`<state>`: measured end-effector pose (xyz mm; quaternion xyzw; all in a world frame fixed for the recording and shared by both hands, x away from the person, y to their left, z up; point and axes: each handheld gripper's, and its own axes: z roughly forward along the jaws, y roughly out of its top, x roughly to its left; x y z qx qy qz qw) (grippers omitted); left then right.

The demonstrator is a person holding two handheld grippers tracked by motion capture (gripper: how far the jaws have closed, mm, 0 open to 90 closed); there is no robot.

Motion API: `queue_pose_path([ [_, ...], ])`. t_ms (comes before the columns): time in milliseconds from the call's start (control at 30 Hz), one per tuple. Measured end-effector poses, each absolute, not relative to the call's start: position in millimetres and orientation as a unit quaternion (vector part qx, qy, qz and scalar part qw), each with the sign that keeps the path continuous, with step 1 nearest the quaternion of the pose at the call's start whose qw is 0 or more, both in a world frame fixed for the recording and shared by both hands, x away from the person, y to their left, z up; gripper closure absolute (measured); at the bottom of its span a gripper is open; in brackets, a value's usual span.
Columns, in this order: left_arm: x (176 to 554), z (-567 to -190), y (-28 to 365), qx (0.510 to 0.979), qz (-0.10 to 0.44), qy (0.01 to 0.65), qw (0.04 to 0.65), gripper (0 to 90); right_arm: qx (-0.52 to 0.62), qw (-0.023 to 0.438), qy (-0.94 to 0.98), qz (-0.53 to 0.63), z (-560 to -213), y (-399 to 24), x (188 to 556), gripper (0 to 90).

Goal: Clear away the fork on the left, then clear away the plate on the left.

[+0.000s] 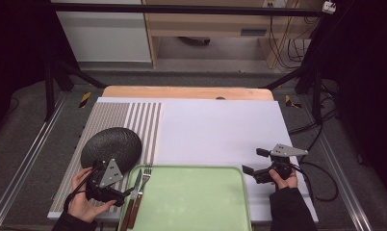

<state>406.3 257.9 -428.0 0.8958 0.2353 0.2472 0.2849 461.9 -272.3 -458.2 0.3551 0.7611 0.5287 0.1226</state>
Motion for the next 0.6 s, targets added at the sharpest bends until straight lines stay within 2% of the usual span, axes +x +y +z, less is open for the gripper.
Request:
queue_pose_path([
  [600, 410.6, -432.8, 274.8, 0.902, 0.296, 0.211, 0.233, 1.5, 0.356, 0.124, 0.761, 0.528, -458.3, -272.3, 462.0, 0.6],
])
